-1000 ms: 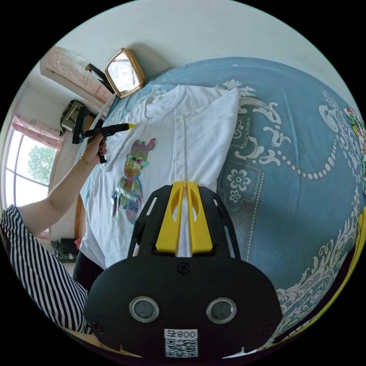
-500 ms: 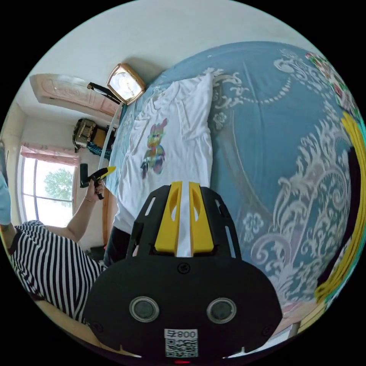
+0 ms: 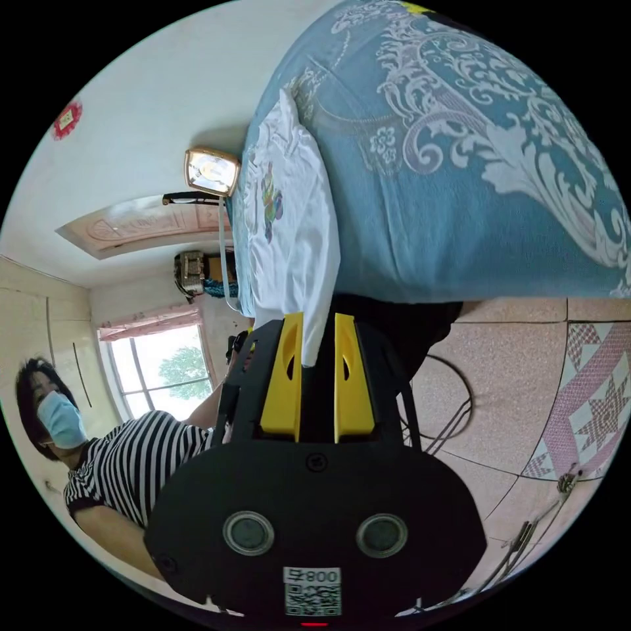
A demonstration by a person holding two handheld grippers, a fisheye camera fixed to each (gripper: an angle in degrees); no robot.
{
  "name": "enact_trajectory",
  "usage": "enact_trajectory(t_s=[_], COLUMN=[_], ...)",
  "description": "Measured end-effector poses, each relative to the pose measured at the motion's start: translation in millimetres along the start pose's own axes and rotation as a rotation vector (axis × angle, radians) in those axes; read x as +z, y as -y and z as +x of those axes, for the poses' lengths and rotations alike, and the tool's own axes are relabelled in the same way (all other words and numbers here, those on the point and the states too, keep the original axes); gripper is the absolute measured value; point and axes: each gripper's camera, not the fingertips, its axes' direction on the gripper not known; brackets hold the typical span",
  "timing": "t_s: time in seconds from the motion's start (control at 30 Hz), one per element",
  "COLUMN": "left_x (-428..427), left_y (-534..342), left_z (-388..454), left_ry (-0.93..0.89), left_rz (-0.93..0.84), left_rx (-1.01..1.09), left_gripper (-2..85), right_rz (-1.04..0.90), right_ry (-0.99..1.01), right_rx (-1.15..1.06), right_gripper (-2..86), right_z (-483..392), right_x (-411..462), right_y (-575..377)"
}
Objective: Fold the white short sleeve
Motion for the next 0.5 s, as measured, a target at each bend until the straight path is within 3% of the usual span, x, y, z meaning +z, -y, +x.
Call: enact_trajectory(t_s=[0.23,0.5], left_x=[-29,-55], left_y=[-43,-76], left_z=[-37,-34], left_ry=[-0.215,-0.217], left_rz=[0.023,-0.045], left_rx=[-0.059,0.001], left_gripper=[12.5,9.1], right_rz=[-0.022,-0.034], right_ry=[0.046,0.021], right_rx=[0.038,0.02], right_gripper=[9.9,10.1], right_z=[36,54], right_x=[12,20], right_y=[-26,-44])
